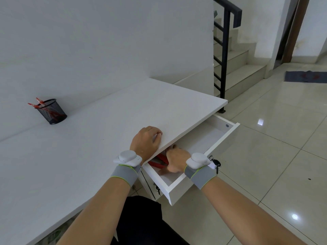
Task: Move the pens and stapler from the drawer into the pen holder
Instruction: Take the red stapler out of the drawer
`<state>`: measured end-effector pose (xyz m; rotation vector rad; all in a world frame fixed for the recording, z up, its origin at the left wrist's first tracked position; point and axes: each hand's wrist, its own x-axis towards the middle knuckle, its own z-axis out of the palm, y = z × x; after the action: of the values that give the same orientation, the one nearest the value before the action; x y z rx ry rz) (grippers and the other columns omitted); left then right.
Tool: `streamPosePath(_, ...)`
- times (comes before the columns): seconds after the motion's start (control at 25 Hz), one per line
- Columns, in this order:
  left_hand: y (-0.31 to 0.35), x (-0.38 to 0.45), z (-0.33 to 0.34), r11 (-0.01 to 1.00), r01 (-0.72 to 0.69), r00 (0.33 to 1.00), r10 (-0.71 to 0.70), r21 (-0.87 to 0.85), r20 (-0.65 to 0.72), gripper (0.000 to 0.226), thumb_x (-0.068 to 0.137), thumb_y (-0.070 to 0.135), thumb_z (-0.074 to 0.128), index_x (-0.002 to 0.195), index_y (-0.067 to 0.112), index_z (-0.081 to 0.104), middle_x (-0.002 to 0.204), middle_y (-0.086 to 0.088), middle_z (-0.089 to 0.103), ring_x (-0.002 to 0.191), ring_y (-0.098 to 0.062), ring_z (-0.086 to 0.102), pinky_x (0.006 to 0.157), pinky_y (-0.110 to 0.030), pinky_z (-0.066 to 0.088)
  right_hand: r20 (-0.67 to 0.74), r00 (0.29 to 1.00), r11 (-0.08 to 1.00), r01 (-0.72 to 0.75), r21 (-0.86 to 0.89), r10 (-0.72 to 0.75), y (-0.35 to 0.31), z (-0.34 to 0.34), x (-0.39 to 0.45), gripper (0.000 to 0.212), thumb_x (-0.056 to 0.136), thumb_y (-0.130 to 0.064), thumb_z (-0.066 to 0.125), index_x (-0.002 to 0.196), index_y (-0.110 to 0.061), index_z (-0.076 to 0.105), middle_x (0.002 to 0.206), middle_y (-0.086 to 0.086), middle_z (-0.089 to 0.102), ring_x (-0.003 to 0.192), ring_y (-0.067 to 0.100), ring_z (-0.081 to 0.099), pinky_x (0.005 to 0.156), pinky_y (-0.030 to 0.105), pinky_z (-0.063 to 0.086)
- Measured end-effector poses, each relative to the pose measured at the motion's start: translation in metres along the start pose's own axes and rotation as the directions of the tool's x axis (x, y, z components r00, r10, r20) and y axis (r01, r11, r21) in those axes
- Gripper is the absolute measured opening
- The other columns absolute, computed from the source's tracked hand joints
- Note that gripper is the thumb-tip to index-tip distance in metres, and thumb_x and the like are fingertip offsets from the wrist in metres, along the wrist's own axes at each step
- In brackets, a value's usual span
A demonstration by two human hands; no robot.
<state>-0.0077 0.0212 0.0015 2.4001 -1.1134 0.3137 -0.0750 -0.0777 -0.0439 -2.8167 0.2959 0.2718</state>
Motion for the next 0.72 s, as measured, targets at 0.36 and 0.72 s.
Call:
streamPosePath(0.36,-0.001,0.000,0.001,1.000,0.002,1.000,-0.003,-0.016,-0.005,0.019,0.089,0.012,0.048,0.096,0.007,0.065,0.104,-0.008,0.069,0.095,-0.027,0.058,0.081,-0.037,0.047,-0.117,0.993,0.990,0.025,0.142,-0.008,0.020,-0.011,-0.020,0.031,0.072,-0.029,0.070,0.073,-0.010,0.045,0.079,0.008,0.049,0.072,0.029,0.048,0.053,0.028,0.034)
streamPosePath(0.72,-0.003,0.000,0.001,1.000,-0.003,1.000,0.002,-0.010,-0.017,0.019,0.089,0.012,0.048,0.095,0.007,0.065,0.103,-0.010,0.069,0.094,-0.030,0.058,0.080,-0.040,0.047,-0.252,0.968,0.792,0.169,0.587,-0.020,0.034,-0.058,-0.049,0.033,0.066,-0.031,0.080,0.086,-0.016,0.058,0.086,0.004,0.064,0.078,0.020,0.057,0.063,0.024,0.044)
